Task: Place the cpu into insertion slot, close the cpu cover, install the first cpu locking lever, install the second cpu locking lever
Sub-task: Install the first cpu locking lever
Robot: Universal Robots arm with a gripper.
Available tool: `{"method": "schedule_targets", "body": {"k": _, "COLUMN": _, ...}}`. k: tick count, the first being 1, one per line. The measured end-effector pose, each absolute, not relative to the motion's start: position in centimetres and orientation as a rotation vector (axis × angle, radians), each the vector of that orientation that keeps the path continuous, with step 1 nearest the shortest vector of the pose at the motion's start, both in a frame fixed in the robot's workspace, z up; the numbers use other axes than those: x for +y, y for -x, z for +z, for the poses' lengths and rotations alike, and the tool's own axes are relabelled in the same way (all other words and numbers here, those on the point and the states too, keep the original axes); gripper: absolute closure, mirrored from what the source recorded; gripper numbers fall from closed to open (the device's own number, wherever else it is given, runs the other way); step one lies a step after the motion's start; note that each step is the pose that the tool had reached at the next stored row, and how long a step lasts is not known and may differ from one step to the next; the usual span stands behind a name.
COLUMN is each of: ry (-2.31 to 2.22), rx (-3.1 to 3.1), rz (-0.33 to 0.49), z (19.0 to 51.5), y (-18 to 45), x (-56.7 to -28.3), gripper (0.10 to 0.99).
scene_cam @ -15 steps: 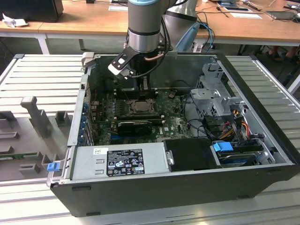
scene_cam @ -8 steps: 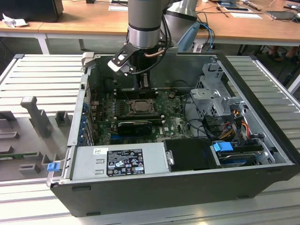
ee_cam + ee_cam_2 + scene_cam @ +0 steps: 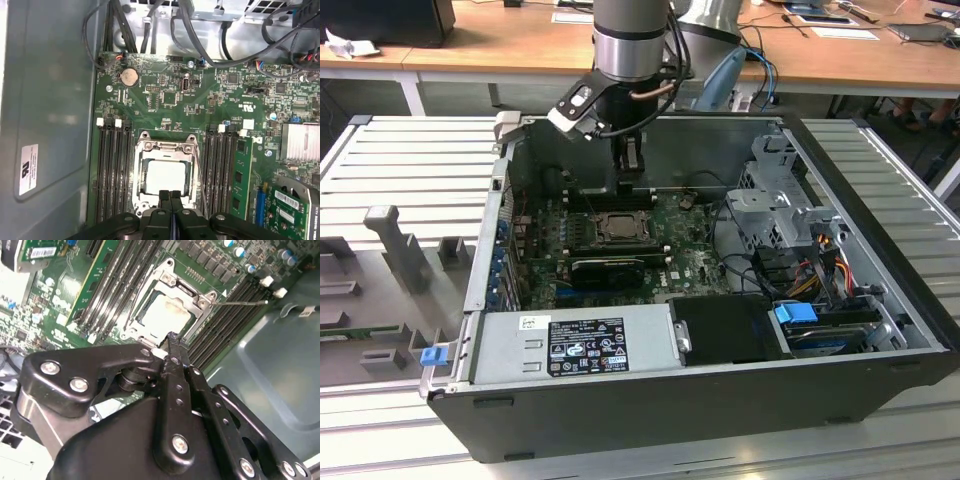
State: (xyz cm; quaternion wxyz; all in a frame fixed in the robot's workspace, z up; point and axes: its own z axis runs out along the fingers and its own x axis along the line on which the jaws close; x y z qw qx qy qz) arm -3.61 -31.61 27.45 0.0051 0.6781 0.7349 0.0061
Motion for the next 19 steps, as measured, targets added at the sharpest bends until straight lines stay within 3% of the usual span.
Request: {"method": "schedule_targets", "body": {"k": 19, "ry": -1.463, "rx": 2.772, "rz": 0.022, "z": 27.34, "y": 3.61, "x": -31.62, "gripper": 0.980}}
